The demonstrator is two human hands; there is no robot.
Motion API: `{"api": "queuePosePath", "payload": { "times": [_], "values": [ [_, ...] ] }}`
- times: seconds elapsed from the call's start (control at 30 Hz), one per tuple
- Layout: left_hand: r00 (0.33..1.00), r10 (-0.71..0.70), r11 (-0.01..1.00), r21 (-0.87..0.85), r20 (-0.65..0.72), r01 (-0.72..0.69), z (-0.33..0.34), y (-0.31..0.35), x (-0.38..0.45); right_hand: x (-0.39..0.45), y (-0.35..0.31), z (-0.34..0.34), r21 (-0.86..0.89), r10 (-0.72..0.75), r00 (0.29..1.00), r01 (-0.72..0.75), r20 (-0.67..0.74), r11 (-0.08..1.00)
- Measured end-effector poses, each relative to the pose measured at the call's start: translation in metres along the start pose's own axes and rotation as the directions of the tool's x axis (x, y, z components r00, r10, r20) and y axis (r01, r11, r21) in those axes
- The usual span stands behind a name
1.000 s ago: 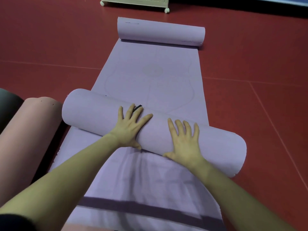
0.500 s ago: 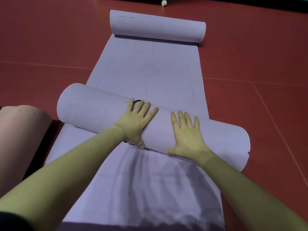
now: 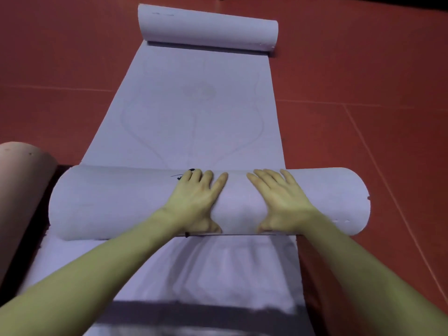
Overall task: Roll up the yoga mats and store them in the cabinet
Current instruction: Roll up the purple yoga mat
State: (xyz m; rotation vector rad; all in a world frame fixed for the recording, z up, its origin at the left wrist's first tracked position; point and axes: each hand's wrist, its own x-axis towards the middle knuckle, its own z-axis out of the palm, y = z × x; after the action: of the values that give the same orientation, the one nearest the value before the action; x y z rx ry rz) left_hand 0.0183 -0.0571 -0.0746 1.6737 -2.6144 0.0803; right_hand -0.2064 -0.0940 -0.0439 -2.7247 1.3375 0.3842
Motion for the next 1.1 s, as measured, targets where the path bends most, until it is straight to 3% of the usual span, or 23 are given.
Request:
{"api": "queuePosePath", "payload": {
  "times": [0.13, 0.33, 0.43, 0.5, 0.57, 0.8, 1.1],
  "values": [
    [0.999, -0.033, 0.999, -0.005, 0.038, 0.033, 0.003, 0.035, -0.021, -0.031, 0.001, 0.001, -0.003, -0.041, 0.995, 0.041, 0.09, 0.999],
    [0.997, -0.065, 0.996, 0.067, 0.047, 0.062, 0.005, 0.046, -0.04, -0.052, -0.015, 0.017, -0.077, 0.025, 0.992, -0.015, 0.122, 0.997],
    [0.971, -0.152, 0.986, 0.091, 0.183, 0.138, -0.01, 0.038, -0.047, -0.05, -0.031, 0.022, -0.141, 0.058, 0.991, -0.041, 0.117, 0.989],
    [0.918, -0.229, 0.973, 0.088, 0.323, 0.212, -0.01, 0.031, -0.05, -0.045, -0.039, 0.027, -0.173, 0.092, 0.991, -0.074, 0.101, 0.982],
    [0.899, -0.221, 0.975, 0.101, 0.377, 0.197, -0.012, 0.029, -0.048, -0.04, -0.04, 0.029, -0.177, 0.105, 0.991, -0.088, 0.089, 0.98],
    [0.942, -0.139, 0.99, 0.074, 0.306, 0.122, -0.008, 0.018, -0.038, -0.027, -0.035, 0.024, -0.083, 0.113, 0.991, -0.107, 0.07, 0.991],
    [0.967, -0.125, 0.991, 0.073, 0.223, 0.111, -0.028, 0.028, -0.053, -0.046, -0.05, 0.007, -0.108, 0.161, 0.987, -0.16, 0.007, 0.981]
  ]
}}
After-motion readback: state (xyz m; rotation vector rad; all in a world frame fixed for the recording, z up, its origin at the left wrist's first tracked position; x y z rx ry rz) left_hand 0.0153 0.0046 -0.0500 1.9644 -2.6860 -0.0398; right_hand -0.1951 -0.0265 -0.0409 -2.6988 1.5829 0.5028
